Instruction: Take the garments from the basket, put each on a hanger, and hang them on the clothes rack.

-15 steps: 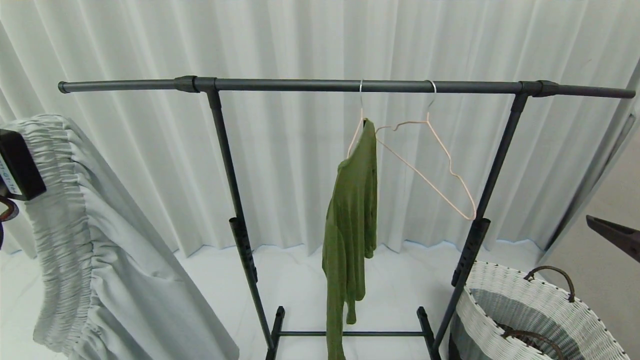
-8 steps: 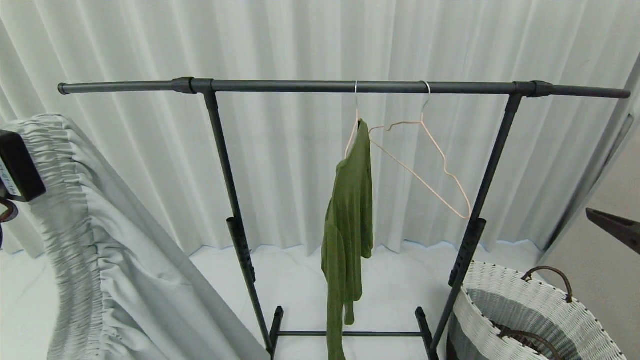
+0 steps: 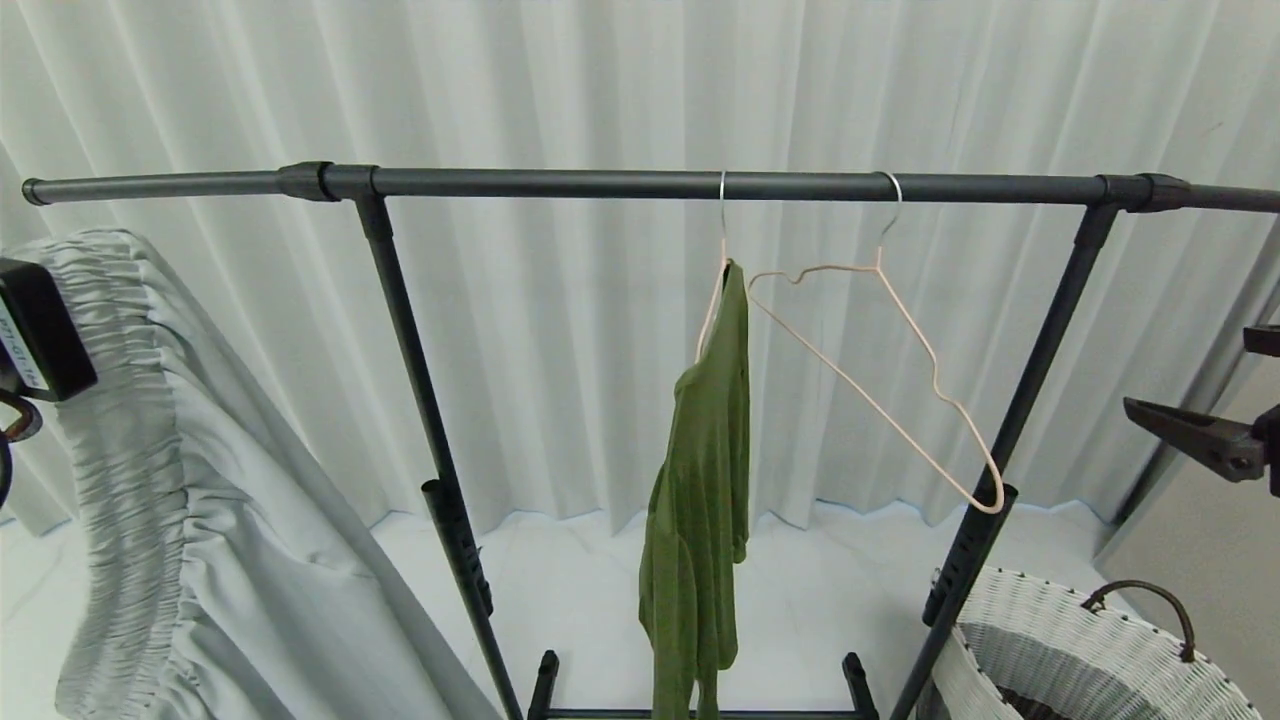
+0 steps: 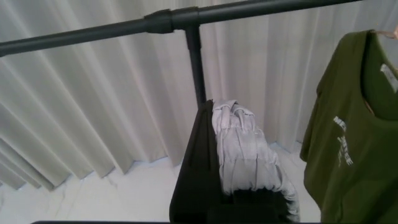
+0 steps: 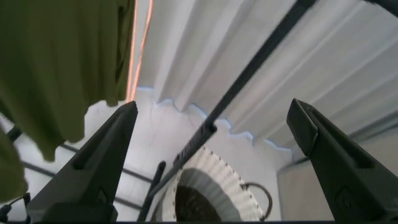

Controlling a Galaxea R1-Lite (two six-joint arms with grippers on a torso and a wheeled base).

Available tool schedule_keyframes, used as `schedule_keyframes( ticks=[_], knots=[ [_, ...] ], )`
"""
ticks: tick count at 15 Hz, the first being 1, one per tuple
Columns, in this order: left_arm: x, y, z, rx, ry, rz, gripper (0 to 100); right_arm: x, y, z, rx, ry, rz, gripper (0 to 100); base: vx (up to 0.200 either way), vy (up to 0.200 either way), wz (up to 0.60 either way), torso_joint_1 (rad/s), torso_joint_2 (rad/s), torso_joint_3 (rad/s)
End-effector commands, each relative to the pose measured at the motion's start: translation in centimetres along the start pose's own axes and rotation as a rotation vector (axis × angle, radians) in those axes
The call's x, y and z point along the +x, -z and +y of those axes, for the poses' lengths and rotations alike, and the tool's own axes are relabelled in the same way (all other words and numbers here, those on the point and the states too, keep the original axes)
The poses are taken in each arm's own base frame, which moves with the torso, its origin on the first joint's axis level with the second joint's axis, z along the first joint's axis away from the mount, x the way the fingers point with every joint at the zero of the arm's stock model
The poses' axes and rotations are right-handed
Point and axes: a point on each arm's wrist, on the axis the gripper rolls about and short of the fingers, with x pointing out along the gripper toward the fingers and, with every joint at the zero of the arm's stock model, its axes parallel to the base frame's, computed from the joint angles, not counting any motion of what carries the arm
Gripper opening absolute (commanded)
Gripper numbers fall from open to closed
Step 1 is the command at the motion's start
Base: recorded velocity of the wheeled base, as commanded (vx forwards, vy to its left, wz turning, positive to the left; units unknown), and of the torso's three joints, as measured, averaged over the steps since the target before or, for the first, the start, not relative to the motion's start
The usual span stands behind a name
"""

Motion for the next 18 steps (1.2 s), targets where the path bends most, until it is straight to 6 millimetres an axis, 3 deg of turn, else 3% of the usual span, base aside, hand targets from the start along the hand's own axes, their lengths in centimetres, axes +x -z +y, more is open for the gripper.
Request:
schedule_keyframes(
  ticks=[1,7,15,18],
  knots=[
    [0.2,0.2,0.0,0.001,0.000,0.008,0,1.2,-0.1,0.2,-0.003,-0.026,0.021,100,0.000,0.000,0.00,0.000,0.00,0.000],
    [0.3,1.4,-0.3,0.014,0.006,0.051,0,3.5,-1.7,1.8,0.023,-0.148,0.064,100,0.000,0.000,0.00,0.000,0.00,0.000],
    [0.0,1.1,-0.1,0.036,-0.031,0.043,0,11.4,-2.3,3.0,0.116,-0.211,0.245,100,0.000,0.000,0.00,0.000,0.00,0.000],
    [0.1,1.2,-0.1,0.038,-0.036,0.049,0,13.3,-2.0,3.8,0.169,-0.224,0.282,100,0.000,0.000,0.00,0.000,0.00,0.000]
  ],
)
